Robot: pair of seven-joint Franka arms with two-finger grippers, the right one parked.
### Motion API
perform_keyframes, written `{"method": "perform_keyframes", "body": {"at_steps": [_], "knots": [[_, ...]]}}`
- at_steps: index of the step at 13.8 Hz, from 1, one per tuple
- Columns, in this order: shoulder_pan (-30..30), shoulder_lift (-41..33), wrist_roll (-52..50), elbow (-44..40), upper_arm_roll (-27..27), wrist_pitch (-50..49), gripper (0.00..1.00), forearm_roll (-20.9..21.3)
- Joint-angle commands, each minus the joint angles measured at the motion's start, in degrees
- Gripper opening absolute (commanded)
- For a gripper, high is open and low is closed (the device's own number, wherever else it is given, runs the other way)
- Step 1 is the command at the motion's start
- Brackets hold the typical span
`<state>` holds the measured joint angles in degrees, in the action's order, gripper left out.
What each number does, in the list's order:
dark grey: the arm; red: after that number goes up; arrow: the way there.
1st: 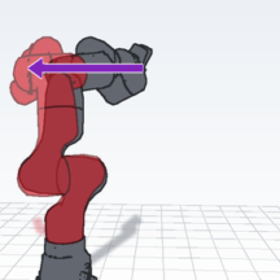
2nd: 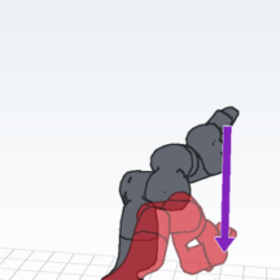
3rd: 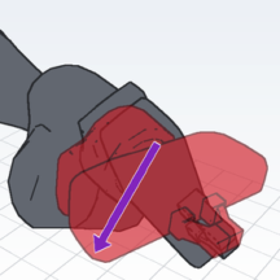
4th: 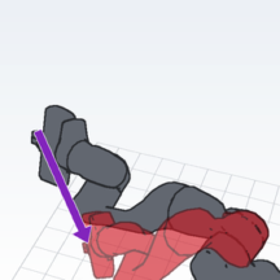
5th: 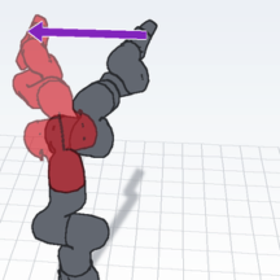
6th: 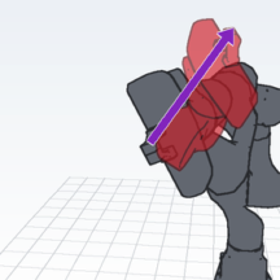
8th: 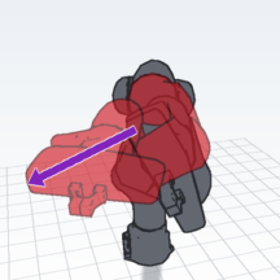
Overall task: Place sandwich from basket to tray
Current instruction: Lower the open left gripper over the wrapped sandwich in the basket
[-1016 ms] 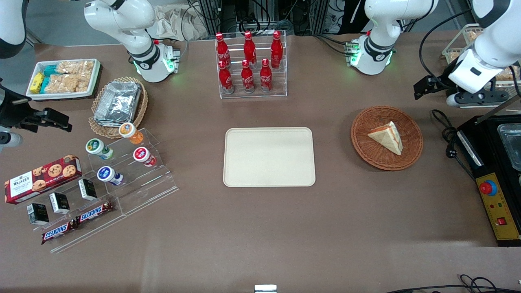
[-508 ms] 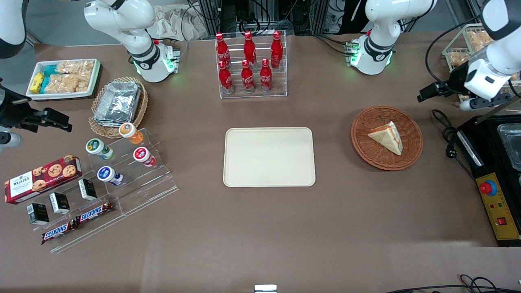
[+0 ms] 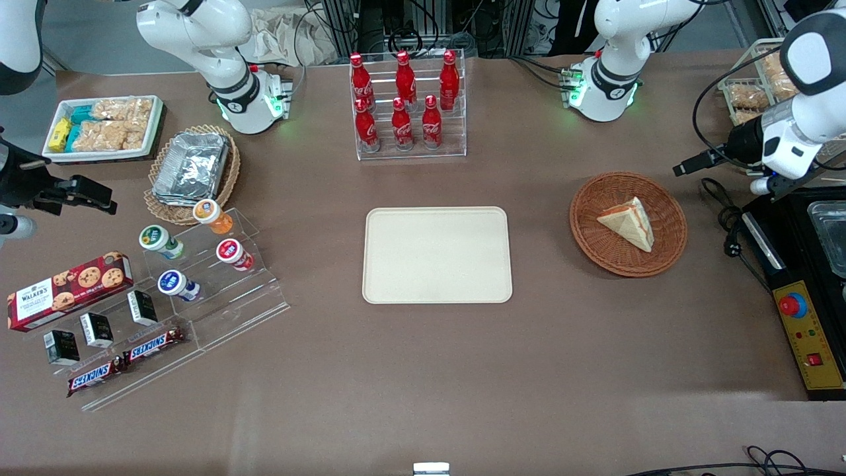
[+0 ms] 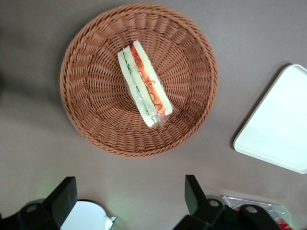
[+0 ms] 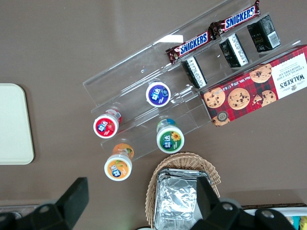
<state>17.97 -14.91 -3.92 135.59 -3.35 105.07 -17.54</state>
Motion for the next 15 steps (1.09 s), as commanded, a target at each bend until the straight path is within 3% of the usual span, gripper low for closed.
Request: {"method": "perform_keyframes", "body": {"at_steps": [1,4,7,10,15], "knots": [[3.4,3.2,-0.2,2.7,-1.0,3.8,1.00,-4.8],[3.5,6.8,-1.4,4.1,-1.0,7.2,1.00,-9.3],[3.0,10.2,-8.5,4.1,-2.4,10.8,1.00,-9.6],[3.0,13.6,-23.0,4.0,-8.3,15.4,1.00,-9.7],[3.0,17.0,-24.6,3.8,-10.4,18.4,1.00,-9.3]]}}
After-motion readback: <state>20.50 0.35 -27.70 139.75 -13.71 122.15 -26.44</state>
